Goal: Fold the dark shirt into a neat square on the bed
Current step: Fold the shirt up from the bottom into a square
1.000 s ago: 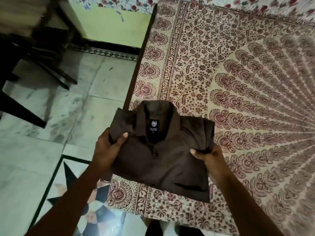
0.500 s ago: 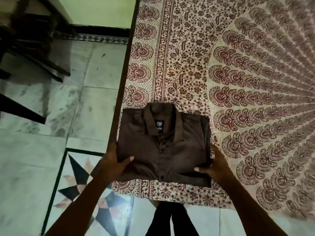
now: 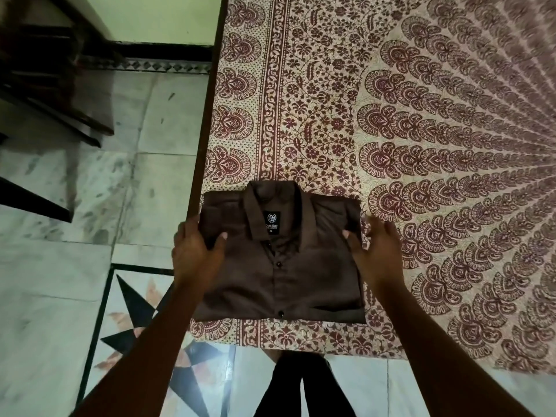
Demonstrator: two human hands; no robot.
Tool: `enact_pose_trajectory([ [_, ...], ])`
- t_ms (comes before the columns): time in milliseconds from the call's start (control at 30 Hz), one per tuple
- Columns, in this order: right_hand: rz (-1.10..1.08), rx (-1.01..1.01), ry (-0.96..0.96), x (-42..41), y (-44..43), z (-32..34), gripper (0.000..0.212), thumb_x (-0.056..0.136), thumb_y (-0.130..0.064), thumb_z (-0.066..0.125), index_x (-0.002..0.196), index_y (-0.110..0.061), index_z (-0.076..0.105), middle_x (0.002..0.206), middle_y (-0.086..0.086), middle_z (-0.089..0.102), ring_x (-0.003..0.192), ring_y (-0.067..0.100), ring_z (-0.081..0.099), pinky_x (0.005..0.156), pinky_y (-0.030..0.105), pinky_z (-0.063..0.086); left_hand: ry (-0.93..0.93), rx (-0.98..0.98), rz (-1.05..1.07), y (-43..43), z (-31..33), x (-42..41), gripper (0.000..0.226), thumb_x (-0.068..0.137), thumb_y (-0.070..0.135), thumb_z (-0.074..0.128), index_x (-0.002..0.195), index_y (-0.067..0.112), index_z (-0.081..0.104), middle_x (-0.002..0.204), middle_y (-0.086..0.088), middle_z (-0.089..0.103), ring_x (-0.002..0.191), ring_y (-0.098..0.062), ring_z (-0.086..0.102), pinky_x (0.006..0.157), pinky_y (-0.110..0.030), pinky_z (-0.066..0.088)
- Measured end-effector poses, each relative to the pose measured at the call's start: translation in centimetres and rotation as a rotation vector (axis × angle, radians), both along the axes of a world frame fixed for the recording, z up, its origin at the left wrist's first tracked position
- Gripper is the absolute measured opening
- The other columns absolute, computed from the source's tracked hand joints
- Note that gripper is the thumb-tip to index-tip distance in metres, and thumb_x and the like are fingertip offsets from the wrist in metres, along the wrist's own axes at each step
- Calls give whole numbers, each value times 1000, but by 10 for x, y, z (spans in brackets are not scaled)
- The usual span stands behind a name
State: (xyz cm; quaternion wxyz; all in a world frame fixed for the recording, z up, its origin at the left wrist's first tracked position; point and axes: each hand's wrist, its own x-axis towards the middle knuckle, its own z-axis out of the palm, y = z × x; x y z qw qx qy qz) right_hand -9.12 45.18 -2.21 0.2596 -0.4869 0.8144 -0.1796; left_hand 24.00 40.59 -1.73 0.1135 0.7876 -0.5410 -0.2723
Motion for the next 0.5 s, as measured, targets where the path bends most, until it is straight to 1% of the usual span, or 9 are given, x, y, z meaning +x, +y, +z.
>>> enact_pose_trajectory([
  [67,56,-1,-20,5,-35,-4,54,93,-43,71,135,-10,59,120,21,59,116,39,55,93,40,46,45,-26,14,-28,-4,-4,57,88,31,80,135,7,58,131,-21,60,127,-43,53,104,-54,48],
  [100,77,30,-44,8,-52,-7,53,92,-41,73,134,-11,61,120,20,62,116,37,56,94,39,46,40,-49,19,-39,-5,-6,48,88,30,80,128,8,63,127,-21,62,123,-43,56,102,-52,50],
  [133,89,61,-73,10,-66,-9,47,90,-35,77,129,-11,65,117,19,66,114,35,59,94,37,47,34,-72,25,-47,-6,-7,38,89,28,79,119,8,68,122,-22,63,119,-43,58,99,-50,52],
  [167,93,87,-87,12,-75,-12,37,88,-29,80,120,-11,71,112,17,71,109,33,64,92,35,48,35,-87,33,-52,-6,-8,28,90,26,78,111,8,71,118,-22,63,115,-43,60,95,-47,52],
  [233,47,112,-69,14,-84,-16,17,87,-20,79,101,-11,75,102,14,75,103,34,69,88,33,51,38,-95,47,-57,-5,-9,19,93,24,76,102,7,76,113,-22,65,110,-42,63,90,-41,51],
  [300,-41,109,-36,12,-82,-16,10,87,-18,77,95,-12,74,99,13,75,103,35,68,88,39,55,48,-139,27,-58,-3,-9,16,93,22,76,100,8,79,108,-20,71,105,-38,67,86,-33,48],
  [367,-117,94,-14,9,-77,-14,9,89,-19,75,95,-13,73,99,12,74,102,33,67,87,41,56,114,-173,18,-58,1,-10,12,93,16,77,100,7,80,105,-16,76,100,-30,70,86,-23,44],
  [433,-162,55,-14,6,-73,-17,7,89,-17,75,94,-13,73,98,13,74,100,34,67,82,38,55,187,-190,20,-61,1,-10,10,93,8,75,100,7,80,104,-13,79,99,-25,71,90,-21,45],
  [500,-159,23,-38,5,-72,-19,6,89,-14,74,94,-10,73,96,13,74,95,31,66,75,32,48,247,-179,46,-65,-3,-8,12,93,1,71,101,8,77,102,-10,78,99,-23,73,90,-23,48],
])
